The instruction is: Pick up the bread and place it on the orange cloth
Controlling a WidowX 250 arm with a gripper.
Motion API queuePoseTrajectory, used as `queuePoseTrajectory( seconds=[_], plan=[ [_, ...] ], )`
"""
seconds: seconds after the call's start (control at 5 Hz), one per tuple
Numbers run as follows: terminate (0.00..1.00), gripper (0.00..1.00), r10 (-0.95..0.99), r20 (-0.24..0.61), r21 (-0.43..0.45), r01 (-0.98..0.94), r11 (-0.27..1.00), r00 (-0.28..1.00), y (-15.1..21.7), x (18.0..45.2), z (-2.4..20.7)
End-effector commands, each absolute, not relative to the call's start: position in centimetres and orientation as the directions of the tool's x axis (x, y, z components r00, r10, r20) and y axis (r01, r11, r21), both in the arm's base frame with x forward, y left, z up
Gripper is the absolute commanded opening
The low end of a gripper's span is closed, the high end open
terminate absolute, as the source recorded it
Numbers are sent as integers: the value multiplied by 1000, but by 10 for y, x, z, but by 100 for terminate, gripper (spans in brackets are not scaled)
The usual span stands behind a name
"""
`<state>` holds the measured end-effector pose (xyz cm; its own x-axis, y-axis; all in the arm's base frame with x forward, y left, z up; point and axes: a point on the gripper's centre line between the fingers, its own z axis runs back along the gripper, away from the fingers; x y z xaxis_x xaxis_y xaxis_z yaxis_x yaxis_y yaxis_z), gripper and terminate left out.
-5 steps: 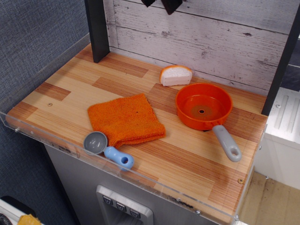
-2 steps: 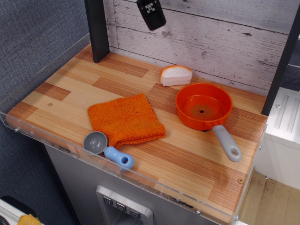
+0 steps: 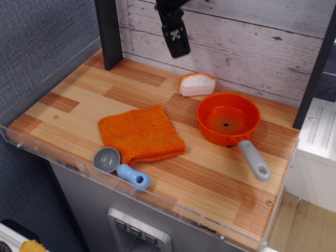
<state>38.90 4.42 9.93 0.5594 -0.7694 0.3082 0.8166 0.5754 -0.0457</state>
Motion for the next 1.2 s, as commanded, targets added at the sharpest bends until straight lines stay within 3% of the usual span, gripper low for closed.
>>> queuePoseTrajectory(
  seconds=[0.0,0.2,0.6,1.0],
  plan=[
    [0,100,-787,353,-65,852,520,507,23,406,83],
    [0,100,-788,360,-54,854,518,500,20,415,71],
    [0,100,-705,419,95,745,660,572,31,427,70],
    [0,100,-713,415,79,758,647,565,26,423,61]
  ],
)
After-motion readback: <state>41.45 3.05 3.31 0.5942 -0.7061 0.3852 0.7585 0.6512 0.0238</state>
